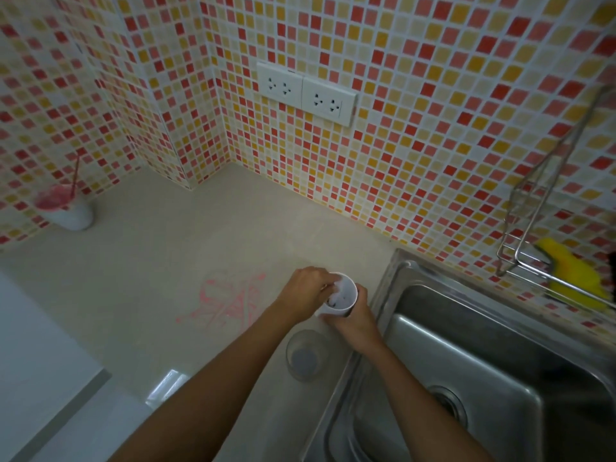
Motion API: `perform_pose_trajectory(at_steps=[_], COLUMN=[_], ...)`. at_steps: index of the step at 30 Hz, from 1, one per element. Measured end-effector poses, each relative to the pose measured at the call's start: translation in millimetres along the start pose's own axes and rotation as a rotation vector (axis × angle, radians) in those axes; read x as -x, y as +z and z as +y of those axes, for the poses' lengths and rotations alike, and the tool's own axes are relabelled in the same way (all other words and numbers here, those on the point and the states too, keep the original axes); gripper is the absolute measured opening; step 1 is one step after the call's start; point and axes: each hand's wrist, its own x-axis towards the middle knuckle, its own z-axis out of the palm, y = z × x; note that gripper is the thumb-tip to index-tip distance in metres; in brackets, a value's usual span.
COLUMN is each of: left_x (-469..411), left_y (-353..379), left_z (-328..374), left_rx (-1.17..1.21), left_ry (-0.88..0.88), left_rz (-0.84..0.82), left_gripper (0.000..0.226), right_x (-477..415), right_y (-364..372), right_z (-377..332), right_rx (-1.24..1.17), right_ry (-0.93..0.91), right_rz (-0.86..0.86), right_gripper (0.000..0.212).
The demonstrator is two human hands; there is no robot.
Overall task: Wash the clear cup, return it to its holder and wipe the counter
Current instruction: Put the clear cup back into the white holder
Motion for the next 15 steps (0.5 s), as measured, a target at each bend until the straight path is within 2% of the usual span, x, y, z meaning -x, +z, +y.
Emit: perform_pose_trajectory(at_steps=[2, 5, 9, 13, 15], left_x=[18.9, 54.4, 92.8, 112.9, 117.8], left_y=[5.2, 8.2, 5.6, 12.5, 21.0], left_z=[-7.7, -24.4, -34.2, -33.6, -30.2], left_rx=[0.122, 0.181, 0.429, 0.379, 0.332], left_ry=[-0.058, -0.145, -0.243, -0.236, -0.213], left_rz=[0.085, 0.155, -0.066, -0.297, -0.319], left_gripper=[0.037, 0.063, 0.074, 0.086, 0.096], right_x=[5.8, 19.0, 33.9, 44.9, 49.8], right_y=[-5.1, -13.0, -18.1, -17.0, -18.8], right_z=[2.8, 15.5, 20.2, 13.8, 12.3], right_rx=[-0.01, -0.015, -0.045, -0.015, 0.01], right_ry=[-0.002, -0.002, 0.012, -0.003, 0.001], right_rz=[0.048, 0.079, 0.117, 0.107, 0.107], right_gripper=[0.083, 0.085, 0.081, 0.081, 0.078])
